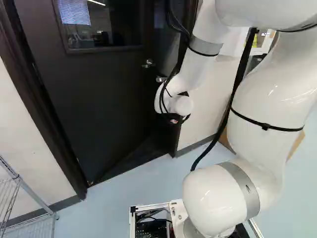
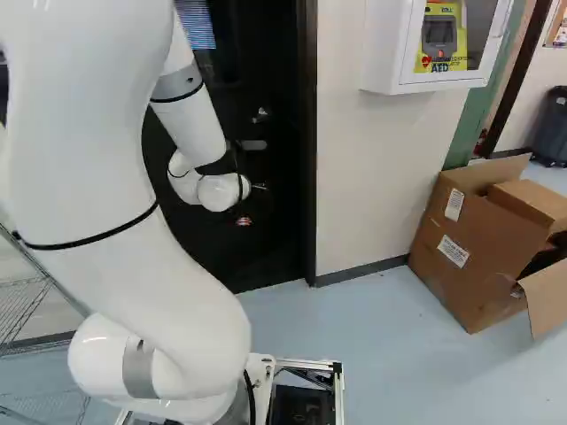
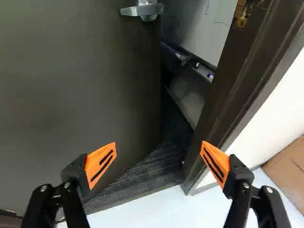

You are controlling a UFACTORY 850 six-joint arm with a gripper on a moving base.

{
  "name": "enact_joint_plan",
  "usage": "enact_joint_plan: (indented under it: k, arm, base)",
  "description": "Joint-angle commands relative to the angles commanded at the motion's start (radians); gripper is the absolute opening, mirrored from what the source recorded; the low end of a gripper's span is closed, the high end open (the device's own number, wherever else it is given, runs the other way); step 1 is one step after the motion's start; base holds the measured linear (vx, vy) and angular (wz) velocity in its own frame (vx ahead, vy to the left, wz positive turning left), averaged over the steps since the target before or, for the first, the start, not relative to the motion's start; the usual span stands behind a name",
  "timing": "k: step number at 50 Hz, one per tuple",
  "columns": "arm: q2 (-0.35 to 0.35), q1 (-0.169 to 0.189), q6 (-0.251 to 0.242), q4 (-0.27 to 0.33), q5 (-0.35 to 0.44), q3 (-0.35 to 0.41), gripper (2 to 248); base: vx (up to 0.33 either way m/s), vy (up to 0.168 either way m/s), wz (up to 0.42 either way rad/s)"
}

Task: Open the door and move inside

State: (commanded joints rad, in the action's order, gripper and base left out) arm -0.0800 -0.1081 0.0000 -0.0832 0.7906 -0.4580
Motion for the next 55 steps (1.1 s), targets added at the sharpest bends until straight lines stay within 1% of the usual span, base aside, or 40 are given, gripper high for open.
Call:
enact_joint_plan:
  k: [3, 30, 37, 55]
  arm:
    - [0.009, 0.0, 0.0, -0.005, 0.0, 0.01, 247]
    - [0.009, 0.0, 0.0, -0.005, 0.0, 0.01, 247]
    - [0.009, 0.0, 0.0, -0.005, 0.0, 0.01, 247]
    - [0.009, 0.0, 0.0, -0.005, 0.0, 0.01, 247]
  base:
    - [0.0, 0.0, 0.0]
    - [0.001, 0.001, 0.001]
    - [0.085, 0.041, 0.008]
    - [0.075, -0.002, -0.012]
